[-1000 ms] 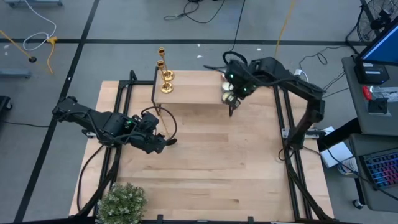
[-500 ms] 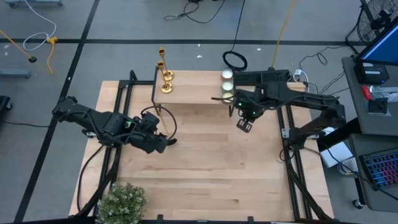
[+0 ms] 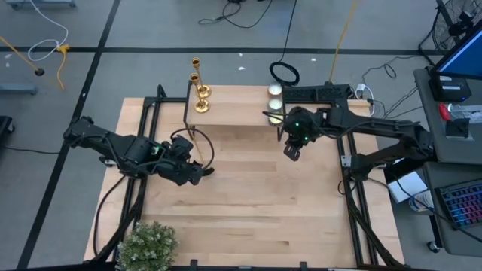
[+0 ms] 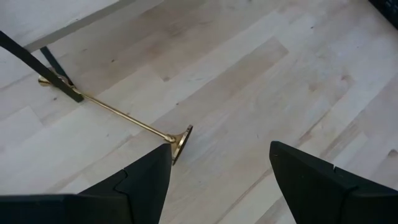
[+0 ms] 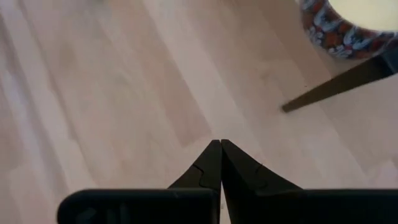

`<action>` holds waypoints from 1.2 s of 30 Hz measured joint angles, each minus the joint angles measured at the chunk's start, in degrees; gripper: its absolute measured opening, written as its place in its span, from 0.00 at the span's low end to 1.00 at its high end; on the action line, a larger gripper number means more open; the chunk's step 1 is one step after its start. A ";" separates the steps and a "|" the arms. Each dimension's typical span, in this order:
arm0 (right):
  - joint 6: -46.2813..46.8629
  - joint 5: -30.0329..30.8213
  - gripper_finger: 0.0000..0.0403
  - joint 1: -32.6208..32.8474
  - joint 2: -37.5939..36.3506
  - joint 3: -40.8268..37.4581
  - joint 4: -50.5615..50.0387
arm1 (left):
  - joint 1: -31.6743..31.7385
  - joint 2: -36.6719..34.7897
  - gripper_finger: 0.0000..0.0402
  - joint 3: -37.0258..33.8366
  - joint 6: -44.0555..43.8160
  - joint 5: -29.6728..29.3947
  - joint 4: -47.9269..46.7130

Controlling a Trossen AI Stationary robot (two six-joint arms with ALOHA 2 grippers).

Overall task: Pick & Place candle stick holders
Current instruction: Put the red white scented candle on the shelf

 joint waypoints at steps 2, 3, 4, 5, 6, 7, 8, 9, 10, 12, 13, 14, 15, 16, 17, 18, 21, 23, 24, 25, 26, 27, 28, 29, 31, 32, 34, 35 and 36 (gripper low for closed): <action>0.72 1.86 0.00 -0.10 -0.42 -2.64 3.40 | 0.00 0.00 0.68 -0.02 0.07 -0.39 -0.06; 1.40 3.11 0.00 0.03 -0.72 -3.87 4.99 | 0.00 0.00 0.68 -0.02 0.17 -0.56 -0.11; 2.22 3.63 0.00 0.16 -0.97 -4.98 6.61 | 0.00 0.00 0.68 -0.02 0.21 -0.68 -0.18; 3.01 3.74 0.00 0.18 -1.05 -5.95 8.58 | 0.00 0.00 0.68 0.00 0.21 -0.78 -0.22; 3.66 3.63 0.00 0.19 -0.99 -6.67 10.26 | 0.00 0.00 0.68 -0.02 0.21 -0.92 -0.20; 4.12 3.69 0.00 0.16 -0.89 -7.28 11.48 | 0.00 0.00 0.68 -0.02 0.21 -0.97 -0.20; 4.51 3.67 0.00 0.16 -0.86 -7.73 12.26 | 0.00 0.00 0.68 -0.02 0.21 -0.96 -0.22; 4.90 3.72 0.00 0.16 -0.88 -8.03 13.22 | 0.00 0.00 0.68 0.00 0.24 -0.97 -0.21; 5.24 3.87 0.00 0.16 -0.92 -8.28 14.84 | 0.00 0.00 0.68 -0.02 0.36 -0.95 -0.20; 5.62 5.32 0.00 0.20 -0.93 -8.57 17.15 | 0.00 0.00 0.68 -0.02 0.50 -0.94 -0.20; 5.70 6.23 0.00 0.21 -0.92 -8.60 17.44 | 0.00 0.00 0.68 -0.01 0.62 -0.96 -0.22; 5.67 6.99 0.00 0.21 -0.92 -8.60 17.79 | 0.00 0.00 0.68 -0.01 0.64 -0.94 -0.22; 5.58 7.55 0.00 0.21 -0.92 -8.51 18.12 | 0.00 0.00 0.68 -0.01 0.64 -0.94 -0.22; 5.56 8.02 0.00 0.18 -0.92 -8.32 18.19 | 0.00 0.00 0.68 -0.01 0.67 -0.94 -0.22; 5.54 8.03 0.00 -0.06 -0.94 -8.32 18.39 | 0.00 0.00 0.68 -0.02 0.69 -0.94 -0.22; 5.54 8.07 0.00 -0.15 -0.93 -8.32 18.47 | 0.00 0.00 0.68 -0.02 0.73 -0.94 -0.22; 5.54 8.50 0.00 -0.39 -0.90 -8.32 19.53 | 0.00 0.00 0.68 -0.01 1.24 -0.94 -0.24; 5.54 9.91 0.00 -0.40 -0.92 -8.25 20.37 | 0.00 0.00 0.68 -0.02 1.52 -0.94 -0.24; 5.54 10.78 0.00 -0.40 -0.92 -8.25 20.67 | 0.00 0.00 0.68 -0.02 1.65 -0.94 -0.24; 5.60 11.36 0.00 -0.44 -0.90 -8.25 20.79 | 0.00 0.00 0.68 0.00 1.75 -0.94 -0.24; 5.76 11.42 0.00 -0.59 -0.90 -8.25 20.92 | 0.00 0.00 0.68 0.00 1.76 -0.94 -0.26; 6.05 11.40 0.00 -0.87 -0.90 -8.25 21.16 | 0.00 0.00 0.68 -0.01 1.76 -0.94 -0.26; 6.52 11.34 0.00 -1.14 -0.87 -8.23 21.24 | 0.00 0.00 0.68 -0.02 1.76 -0.95 -0.26; 6.97 11.37 0.00 -1.40 -0.64 -8.23 21.29 | 0.00 0.00 0.68 -0.02 1.78 -0.94 -0.26; 7.58 11.46 0.00 -1.88 -0.06 -8.23 21.68 | 0.00 0.00 0.68 -0.02 1.96 -0.97 -0.28; 7.77 11.48 0.00 -2.13 0.02 -8.23 21.55 | 0.00 0.00 0.68 0.00 2.15 -0.97 -0.28; 8.07 11.35 0.00 -2.70 0.23 -8.21 22.16 | 0.00 0.00 0.68 -0.02 2.32 -0.99 -0.36; 8.11 11.36 0.00 -2.78 0.62 -8.13 22.78 | 0.00 0.00 0.68 -0.01 2.37 -0.99 -0.43; 8.12 11.35 0.00 -2.80 0.96 -8.10 22.90 | 0.00 0.00 0.68 -0.02 2.47 -0.99 -0.47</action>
